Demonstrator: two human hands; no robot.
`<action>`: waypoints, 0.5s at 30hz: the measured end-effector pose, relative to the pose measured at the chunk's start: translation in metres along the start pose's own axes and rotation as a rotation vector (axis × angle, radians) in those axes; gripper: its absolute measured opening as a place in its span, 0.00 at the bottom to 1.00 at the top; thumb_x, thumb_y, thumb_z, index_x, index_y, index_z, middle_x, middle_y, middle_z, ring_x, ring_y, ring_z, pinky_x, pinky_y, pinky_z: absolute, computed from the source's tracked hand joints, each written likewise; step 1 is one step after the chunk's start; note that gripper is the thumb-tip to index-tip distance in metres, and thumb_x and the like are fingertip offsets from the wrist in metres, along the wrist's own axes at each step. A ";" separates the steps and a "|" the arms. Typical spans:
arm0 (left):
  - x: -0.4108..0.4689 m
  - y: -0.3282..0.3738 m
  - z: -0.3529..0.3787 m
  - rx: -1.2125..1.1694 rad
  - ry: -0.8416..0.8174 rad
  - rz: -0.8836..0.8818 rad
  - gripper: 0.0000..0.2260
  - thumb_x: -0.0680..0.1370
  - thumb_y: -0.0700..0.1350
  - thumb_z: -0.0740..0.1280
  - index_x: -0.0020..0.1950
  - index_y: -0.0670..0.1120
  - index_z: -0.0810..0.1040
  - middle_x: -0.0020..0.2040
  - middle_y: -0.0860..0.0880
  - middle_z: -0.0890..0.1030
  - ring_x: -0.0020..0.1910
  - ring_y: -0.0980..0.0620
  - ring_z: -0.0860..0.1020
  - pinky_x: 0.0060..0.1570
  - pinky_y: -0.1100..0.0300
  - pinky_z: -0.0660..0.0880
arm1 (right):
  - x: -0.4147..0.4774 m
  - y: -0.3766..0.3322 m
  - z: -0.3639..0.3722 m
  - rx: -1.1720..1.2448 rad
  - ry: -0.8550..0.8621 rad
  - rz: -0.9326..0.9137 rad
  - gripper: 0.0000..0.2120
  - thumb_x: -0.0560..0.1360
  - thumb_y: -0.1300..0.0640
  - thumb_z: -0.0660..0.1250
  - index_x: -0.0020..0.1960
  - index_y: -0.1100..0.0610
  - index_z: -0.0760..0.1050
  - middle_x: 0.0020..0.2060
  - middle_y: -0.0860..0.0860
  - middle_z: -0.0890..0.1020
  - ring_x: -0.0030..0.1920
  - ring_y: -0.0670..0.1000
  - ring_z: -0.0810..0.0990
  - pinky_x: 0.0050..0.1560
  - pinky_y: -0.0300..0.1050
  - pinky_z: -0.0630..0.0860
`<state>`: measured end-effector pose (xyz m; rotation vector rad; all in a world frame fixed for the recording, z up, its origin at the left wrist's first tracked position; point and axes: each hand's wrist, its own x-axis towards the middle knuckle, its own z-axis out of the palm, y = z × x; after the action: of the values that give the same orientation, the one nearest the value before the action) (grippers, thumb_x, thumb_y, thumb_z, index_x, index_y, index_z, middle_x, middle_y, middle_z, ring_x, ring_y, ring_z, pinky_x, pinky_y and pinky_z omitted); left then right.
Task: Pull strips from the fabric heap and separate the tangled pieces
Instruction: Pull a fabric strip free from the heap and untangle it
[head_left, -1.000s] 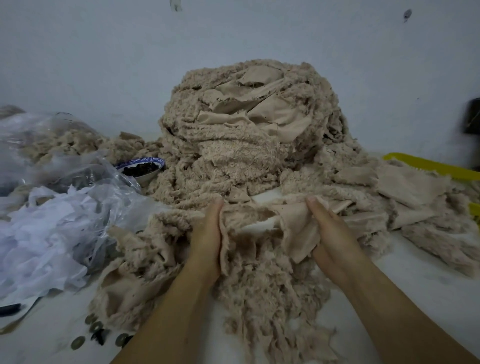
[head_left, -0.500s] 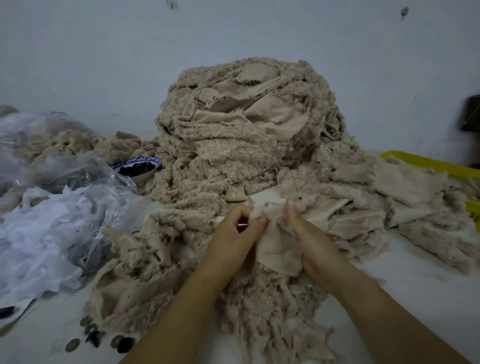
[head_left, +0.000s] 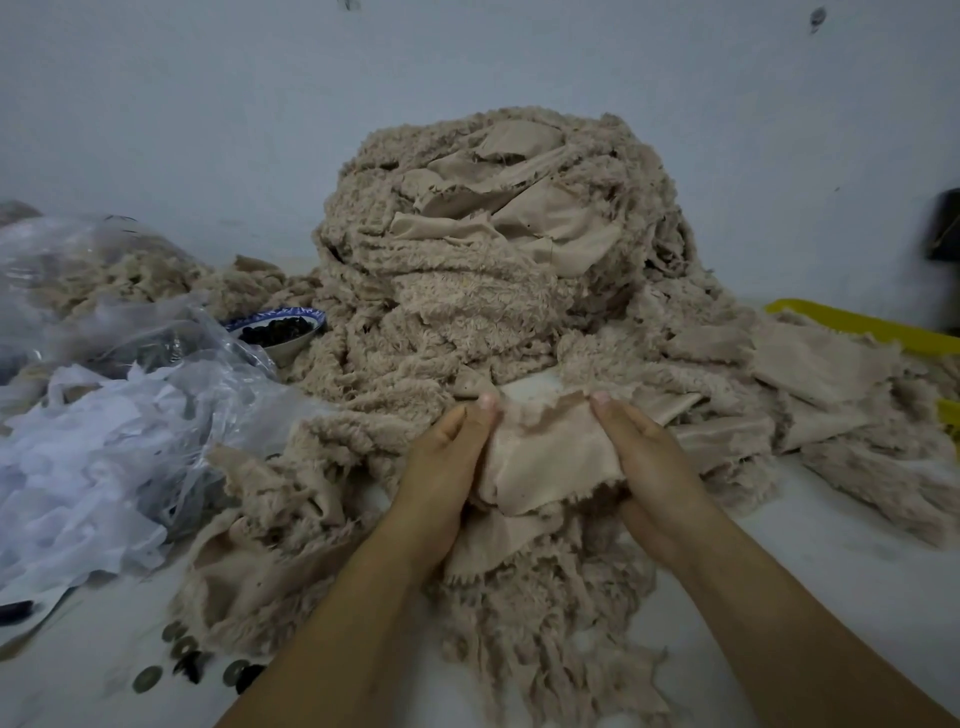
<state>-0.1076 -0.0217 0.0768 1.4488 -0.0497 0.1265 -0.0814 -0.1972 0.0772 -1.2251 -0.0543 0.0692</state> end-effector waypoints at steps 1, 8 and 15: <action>-0.002 0.001 -0.002 0.067 -0.073 0.005 0.25 0.72 0.68 0.69 0.51 0.46 0.82 0.47 0.44 0.85 0.44 0.47 0.82 0.44 0.53 0.78 | 0.000 -0.002 -0.001 0.034 -0.012 0.023 0.14 0.79 0.49 0.66 0.55 0.57 0.83 0.52 0.56 0.86 0.53 0.54 0.85 0.54 0.50 0.79; -0.004 0.002 -0.005 0.317 -0.206 -0.102 0.19 0.66 0.65 0.72 0.38 0.49 0.81 0.27 0.53 0.73 0.26 0.55 0.70 0.31 0.61 0.69 | 0.010 -0.006 -0.012 0.398 0.025 0.065 0.13 0.83 0.53 0.61 0.60 0.59 0.77 0.38 0.50 0.86 0.35 0.46 0.85 0.32 0.38 0.80; 0.009 0.007 -0.001 -0.363 0.147 -0.154 0.18 0.81 0.55 0.64 0.49 0.43 0.87 0.51 0.42 0.86 0.47 0.48 0.86 0.44 0.57 0.82 | 0.002 0.010 0.000 -0.122 -0.160 -0.042 0.41 0.62 0.26 0.72 0.68 0.47 0.72 0.62 0.47 0.82 0.62 0.47 0.80 0.59 0.44 0.78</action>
<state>-0.0998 -0.0189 0.0849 1.0728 0.1523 0.0923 -0.0800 -0.1939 0.0677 -1.3379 -0.2262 0.1289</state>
